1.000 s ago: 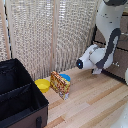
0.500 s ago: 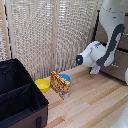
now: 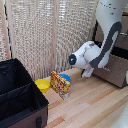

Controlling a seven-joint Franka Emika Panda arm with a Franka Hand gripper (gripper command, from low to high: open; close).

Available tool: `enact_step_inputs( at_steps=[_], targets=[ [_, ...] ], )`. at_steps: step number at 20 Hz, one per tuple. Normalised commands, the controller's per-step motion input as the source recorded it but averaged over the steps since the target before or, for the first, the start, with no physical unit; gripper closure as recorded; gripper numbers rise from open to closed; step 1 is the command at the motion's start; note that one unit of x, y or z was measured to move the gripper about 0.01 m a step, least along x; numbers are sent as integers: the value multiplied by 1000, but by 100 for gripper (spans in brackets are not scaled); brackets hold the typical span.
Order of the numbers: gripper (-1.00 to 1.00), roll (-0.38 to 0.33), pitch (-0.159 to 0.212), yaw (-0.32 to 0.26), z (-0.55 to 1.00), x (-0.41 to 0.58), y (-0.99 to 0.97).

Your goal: Move your gripper towards the bottom drawer handle. Grasp the handle gently with your gripper. Apply gentle outward force to slide the bottom drawer open.

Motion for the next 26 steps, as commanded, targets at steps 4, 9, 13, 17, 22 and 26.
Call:
enact_step_inputs(
  at_steps=[4,9,13,17,22,26],
  targets=[
    [-100,-9,10,-77,102,69,419],
    [-100,-13,3,5,28,91,30],
    [-100,0,19,5,24,115,123],
    [-100,151,-65,-101,366,144,141],
    [-100,210,-4,-169,477,73,113],
    [-100,275,16,-197,299,-3,133]
  ],
)
